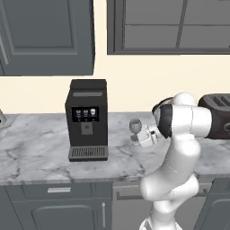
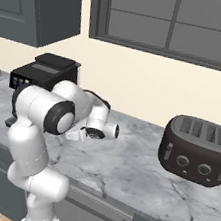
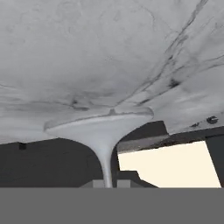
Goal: Retrieve the wine glasses from the counter and place one next to each plate.
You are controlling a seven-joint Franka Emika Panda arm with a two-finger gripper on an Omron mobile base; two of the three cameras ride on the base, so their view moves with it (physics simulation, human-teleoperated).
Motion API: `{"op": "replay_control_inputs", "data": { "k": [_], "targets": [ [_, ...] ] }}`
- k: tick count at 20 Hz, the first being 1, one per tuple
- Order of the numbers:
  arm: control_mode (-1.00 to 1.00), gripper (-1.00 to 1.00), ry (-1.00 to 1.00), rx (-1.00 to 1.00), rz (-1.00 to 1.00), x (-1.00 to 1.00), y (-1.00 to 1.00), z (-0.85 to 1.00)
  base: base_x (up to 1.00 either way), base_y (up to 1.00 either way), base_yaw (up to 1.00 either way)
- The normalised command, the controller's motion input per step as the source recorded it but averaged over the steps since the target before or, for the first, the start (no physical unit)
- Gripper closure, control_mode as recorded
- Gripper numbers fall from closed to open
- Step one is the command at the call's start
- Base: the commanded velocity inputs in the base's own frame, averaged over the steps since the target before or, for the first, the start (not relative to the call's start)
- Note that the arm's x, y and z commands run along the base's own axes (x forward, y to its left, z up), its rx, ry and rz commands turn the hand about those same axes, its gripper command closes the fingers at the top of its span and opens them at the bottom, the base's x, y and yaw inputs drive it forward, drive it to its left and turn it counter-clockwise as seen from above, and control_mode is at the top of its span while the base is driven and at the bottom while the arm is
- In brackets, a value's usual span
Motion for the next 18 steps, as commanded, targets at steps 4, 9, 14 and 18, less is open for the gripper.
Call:
{"op": "replay_control_inputs", "data": {
  "k": [4, 9, 14, 18],
  "targets": [
    [-1.00, 1.00, -0.22, 0.00, -0.01, -0.31, 0.00, 0.99, 0.00, 0.00, 0.00],
    [-1.00, 1.00, -0.16, 0.06, 0.00, -0.59, 0.00, 1.00, 0.00, 0.00, 0.00],
    [-1.00, 1.00, 0.00, 0.15, 0.00, -0.59, 0.00, 1.00, 0.00, 0.00, 0.00],
    [-1.00, 1.00, 0.01, 0.01, -0.04, -0.54, 0.00, 1.00, 0.00, 0.00, 0.00]
  ]
}}
